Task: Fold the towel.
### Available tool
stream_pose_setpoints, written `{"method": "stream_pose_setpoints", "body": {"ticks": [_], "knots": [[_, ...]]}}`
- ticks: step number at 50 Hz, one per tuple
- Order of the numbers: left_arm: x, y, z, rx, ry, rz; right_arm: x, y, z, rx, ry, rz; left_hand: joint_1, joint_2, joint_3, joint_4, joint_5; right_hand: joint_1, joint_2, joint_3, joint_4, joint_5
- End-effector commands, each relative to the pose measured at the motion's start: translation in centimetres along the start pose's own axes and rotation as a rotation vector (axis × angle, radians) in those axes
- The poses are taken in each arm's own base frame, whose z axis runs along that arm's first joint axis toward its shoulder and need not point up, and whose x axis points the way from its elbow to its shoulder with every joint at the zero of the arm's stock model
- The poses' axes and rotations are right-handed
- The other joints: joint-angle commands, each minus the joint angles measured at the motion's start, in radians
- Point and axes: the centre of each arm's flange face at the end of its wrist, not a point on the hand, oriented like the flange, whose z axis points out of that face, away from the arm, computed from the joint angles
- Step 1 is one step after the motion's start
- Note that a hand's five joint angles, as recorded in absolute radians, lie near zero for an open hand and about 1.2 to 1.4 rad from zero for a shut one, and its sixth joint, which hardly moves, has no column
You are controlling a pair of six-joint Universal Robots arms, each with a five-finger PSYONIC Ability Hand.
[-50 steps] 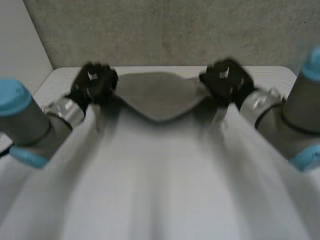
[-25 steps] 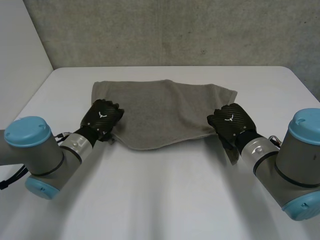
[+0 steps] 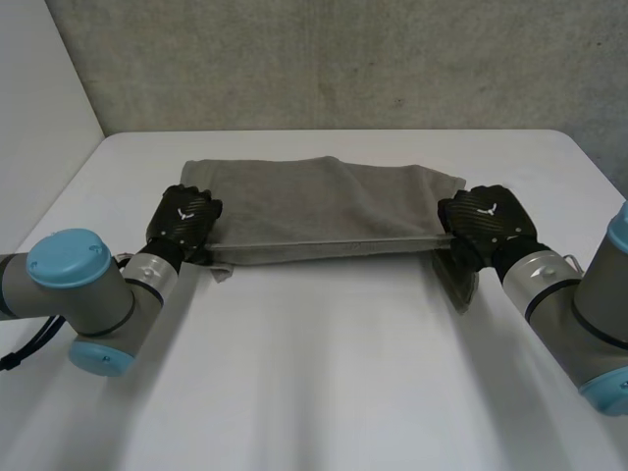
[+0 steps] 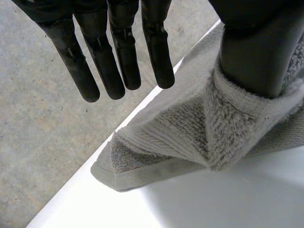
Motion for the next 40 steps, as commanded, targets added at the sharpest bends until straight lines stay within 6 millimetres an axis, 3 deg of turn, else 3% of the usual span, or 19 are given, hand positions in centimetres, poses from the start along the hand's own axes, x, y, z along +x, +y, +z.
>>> {"method": "stream_pose_setpoints", "body": {"ticks": [1,8,10,11,12,17,18,22,29,40], "knots": [[-0.2,-0.3,0.3,0.01,-0.006,0.001,1.3,0.1,0.3,-0.001,0.038,0.004,0.012,0.023,0.023,0.029,0.019,0.062,0.062,0.066,0.056,0.045],[-1.0,-0.3,0.3,0.007,-0.025,0.001,2.1,0.3,0.5,-0.005,0.059,0.034,0.062,0.073,0.073,0.079,0.069,0.062,0.062,0.066,0.056,0.045],[-1.6,-0.4,0.2,0.003,-0.033,-0.004,2.1,0.4,0.5,-0.008,0.059,0.042,0.538,0.548,0.548,0.554,0.545,0.062,0.062,0.066,0.056,0.045],[-1.6,-0.4,0.2,0.003,-0.033,-0.004,2.1,0.4,0.5,-0.008,0.059,0.042,0.541,0.551,0.551,0.557,0.548,0.062,0.062,0.066,0.056,0.045],[-2.2,-0.7,0.2,0.008,-0.041,-0.006,2.0,0.5,0.6,-0.01,0.055,0.041,0.735,0.745,0.745,0.752,0.742,0.062,0.062,0.066,0.056,0.045],[-3.5,-1.9,-0.1,0.033,-0.067,-0.05,1.4,1.3,0.9,-0.035,0.037,0.041,0.737,0.747,0.747,0.753,0.744,0.062,0.062,0.066,0.056,0.045],[-3.7,-2.3,-0.2,0.041,-0.072,-0.072,1.2,1.6,0.9,-0.04,0.034,0.041,0.737,0.747,0.747,0.753,0.744,-0.088,-0.088,-0.084,-0.095,-0.105],[-4.2,-2.9,-0.5,0.052,-0.079,-0.113,1.0,2.4,1.2,-0.061,0.03,0.046,0.737,0.747,0.747,0.753,0.744,-0.295,-0.295,-0.291,-0.302,-0.312],[-5.9,-2.2,-0.8,0.036,-0.118,-0.135,0.7,4.9,2.2,-0.143,0.057,0.056,0.737,0.747,0.747,0.753,0.744,-0.588,-0.588,-0.585,-0.595,-0.605],[-6.8,-1.9,-0.6,0.034,-0.14,-0.137,0.9,5.5,2.4,-0.172,0.086,0.066,0.737,0.747,0.747,0.753,0.744,-0.75,-0.75,-0.747,-0.757,-0.767]]}}
